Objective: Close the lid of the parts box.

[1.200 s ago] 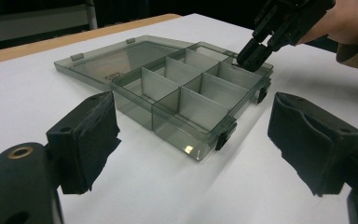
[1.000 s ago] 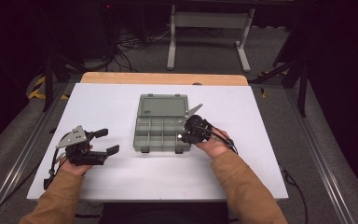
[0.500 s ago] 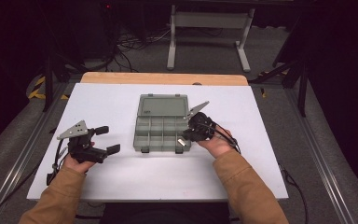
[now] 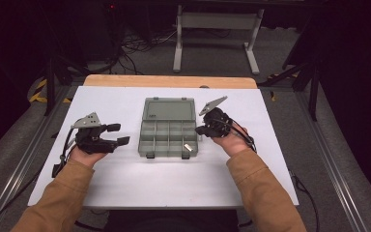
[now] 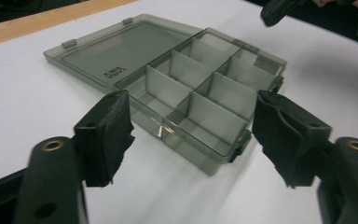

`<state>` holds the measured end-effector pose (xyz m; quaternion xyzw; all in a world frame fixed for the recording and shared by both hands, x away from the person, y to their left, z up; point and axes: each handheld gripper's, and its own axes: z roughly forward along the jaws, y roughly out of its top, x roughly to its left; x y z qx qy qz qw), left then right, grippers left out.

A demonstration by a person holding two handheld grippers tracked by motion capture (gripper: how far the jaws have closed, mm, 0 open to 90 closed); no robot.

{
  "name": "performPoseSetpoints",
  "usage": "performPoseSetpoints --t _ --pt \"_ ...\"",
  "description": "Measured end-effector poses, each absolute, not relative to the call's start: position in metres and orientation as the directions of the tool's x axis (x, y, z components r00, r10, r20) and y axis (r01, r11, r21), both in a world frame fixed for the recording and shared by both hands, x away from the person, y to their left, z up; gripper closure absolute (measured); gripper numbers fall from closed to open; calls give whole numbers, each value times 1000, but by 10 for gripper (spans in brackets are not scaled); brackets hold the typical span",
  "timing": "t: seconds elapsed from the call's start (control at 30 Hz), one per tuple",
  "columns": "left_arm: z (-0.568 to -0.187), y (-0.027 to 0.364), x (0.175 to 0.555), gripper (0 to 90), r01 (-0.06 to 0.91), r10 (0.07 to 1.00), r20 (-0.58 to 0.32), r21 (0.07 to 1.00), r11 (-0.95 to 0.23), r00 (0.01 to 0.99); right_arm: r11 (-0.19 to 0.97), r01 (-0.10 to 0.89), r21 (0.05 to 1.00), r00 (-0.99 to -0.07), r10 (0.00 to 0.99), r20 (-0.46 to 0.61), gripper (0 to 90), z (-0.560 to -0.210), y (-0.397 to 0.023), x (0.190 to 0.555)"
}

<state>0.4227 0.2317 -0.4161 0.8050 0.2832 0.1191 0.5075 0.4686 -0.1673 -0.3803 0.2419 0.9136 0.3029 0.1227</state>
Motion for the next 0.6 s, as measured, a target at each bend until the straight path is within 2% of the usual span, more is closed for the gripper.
performPoseSetpoints --t 0.33,0.6 --pt "-407 221 453 616 372 600 -65 836 -404 797 694 366 620 -841 531 -98 900 -377 -171 488" --pt "-408 215 475 897 403 612 -45 789 -463 790 695 375 614 -835 541 -103 900 -377 -172 506"
